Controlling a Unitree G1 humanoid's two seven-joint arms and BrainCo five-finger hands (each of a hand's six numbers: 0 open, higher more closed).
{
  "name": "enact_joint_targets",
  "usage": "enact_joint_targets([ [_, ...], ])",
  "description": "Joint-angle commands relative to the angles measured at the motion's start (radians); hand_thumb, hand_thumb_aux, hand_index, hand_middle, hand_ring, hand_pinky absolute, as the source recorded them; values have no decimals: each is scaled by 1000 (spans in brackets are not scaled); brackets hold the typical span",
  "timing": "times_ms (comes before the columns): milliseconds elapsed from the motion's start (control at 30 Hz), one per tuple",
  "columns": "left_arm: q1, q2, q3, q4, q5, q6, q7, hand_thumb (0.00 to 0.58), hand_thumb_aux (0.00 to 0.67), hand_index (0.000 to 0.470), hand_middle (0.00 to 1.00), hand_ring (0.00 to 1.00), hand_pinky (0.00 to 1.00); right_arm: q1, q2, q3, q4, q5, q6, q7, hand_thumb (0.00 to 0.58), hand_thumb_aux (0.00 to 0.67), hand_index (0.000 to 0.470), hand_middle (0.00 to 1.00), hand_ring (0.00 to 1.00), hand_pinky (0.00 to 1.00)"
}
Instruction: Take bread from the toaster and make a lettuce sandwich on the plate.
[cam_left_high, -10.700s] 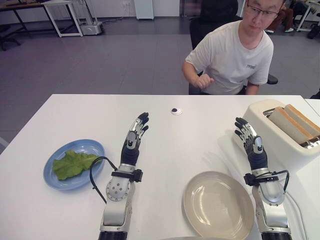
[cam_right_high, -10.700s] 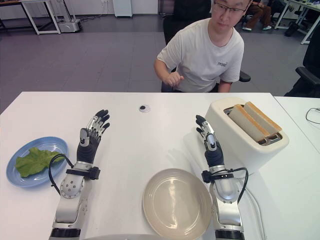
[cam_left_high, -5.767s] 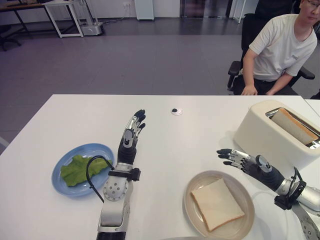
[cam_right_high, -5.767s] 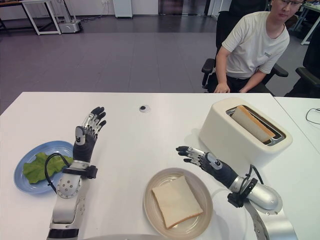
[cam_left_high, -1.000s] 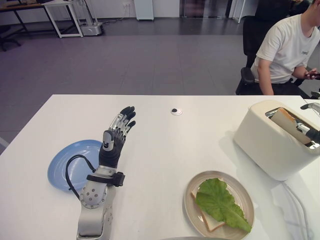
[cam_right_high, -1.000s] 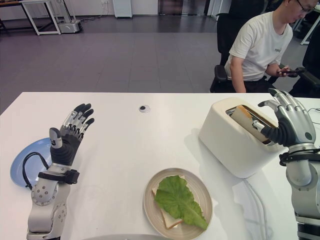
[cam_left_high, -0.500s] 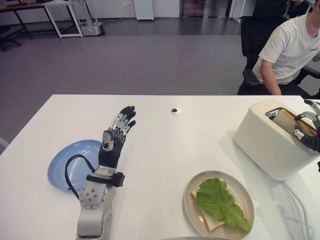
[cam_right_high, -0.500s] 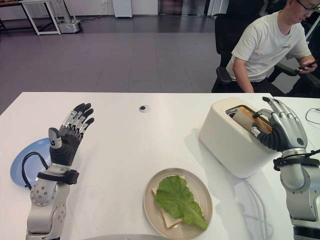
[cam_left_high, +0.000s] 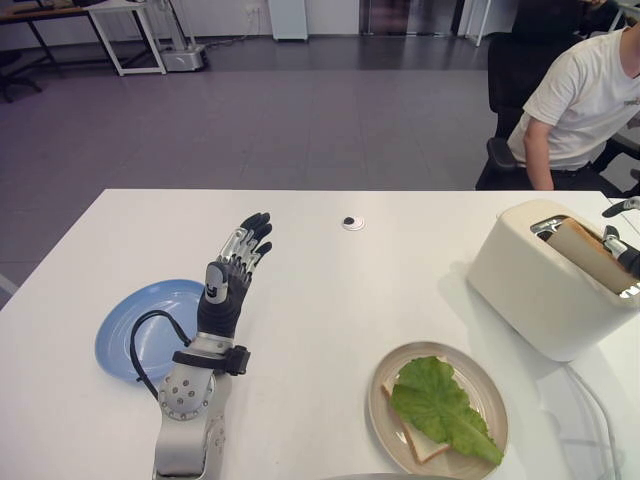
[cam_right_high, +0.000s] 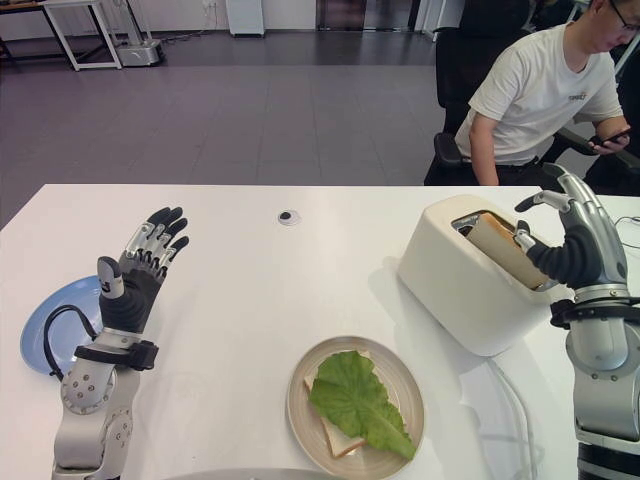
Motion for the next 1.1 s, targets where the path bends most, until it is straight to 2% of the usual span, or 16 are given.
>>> enact_joint_targets([
  [33, 9, 0, -7, 6, 15, -2, -2, 0, 0, 0, 0, 0, 0, -11, 1, -4, 6, 10, 17, 20, 580, 670, 470, 0, 0, 0],
  [200, 11, -1, -8, 1, 18, -2, -2, 0, 0, 0, 0, 0, 0, 10, 3, 22, 35, -5, 30, 45, 580, 670, 470, 0, 0, 0],
  [233, 11, 0, -9, 0, 18, -1, -2, 0, 0, 0, 0, 0, 0, 16, 3, 26, 44, -11, 28, 45, 553, 525, 369, 0, 0, 0],
  [267, 11, 0, -8, -2, 18, -1, -3, 0, 0, 0, 0, 0, 0, 21, 1, 29, 55, -18, 24, 43, 476, 386, 271, 0, 0, 0],
  [300, 11, 0, -8, -3, 18, 0, -3, 0, 0, 0, 0, 0, 0, 25, 0, 31, 67, -24, 19, 40, 271, 181, 127, 0, 0, 0],
  [333, 11, 1, -8, -4, 18, 0, -3, 0, 0, 0, 0, 0, 0, 27, -1, 34, 77, -28, 15, 37, 168, 105, 74, 0, 0, 0],
  [367, 11, 1, -8, -6, 19, 1, -2, 0, 0, 0, 0, 0, 0, 28, -3, 36, 86, -32, 10, 34, 168, 105, 74, 0, 0, 0],
  [533, 11, 4, -5, -10, 16, 5, -4, 0, 0, 0, 0, 0, 0, 30, -16, 35, 132, -54, -12, 14, 313, 215, 151, 0, 0, 0],
  [633, 11, 7, -2, -14, 14, 8, -5, 0, 0, 0, 0, 0, 0, 31, -21, 37, 152, -70, -22, 3, 445, 347, 243, 0, 0, 0],
  [733, 11, 9, 1, -16, 12, 10, -6, 0, 0, 0, 0, 0, 0, 33, -30, 42, 166, -98, -30, -12, 487, 402, 282, 0, 0, 0],
  [833, 11, 11, 3, -17, 11, 12, -7, 0, 0, 0, 0, 0, 0, 33, -33, 49, 169, -111, -34, -19, 553, 525, 369, 0, 0, 0],
  [867, 11, 12, 3, -17, 11, 12, -7, 0, 0, 0, 0, 0, 0, 33, -32, 53, 167, -113, -35, -19, 578, 631, 442, 0, 0, 0],
  [900, 11, 12, 3, -17, 11, 13, -7, 0, 0, 0, 0, 0, 0, 33, -30, 56, 165, -114, -36, -19, 580, 670, 470, 0, 0, 0],
  [1100, 16, 10, 0, -22, 14, 14, -7, 0, 0, 0, 0, 0, 0, 32, -14, 50, 117, -64, -32, 8, 580, 670, 470, 0, 0, 0],
])
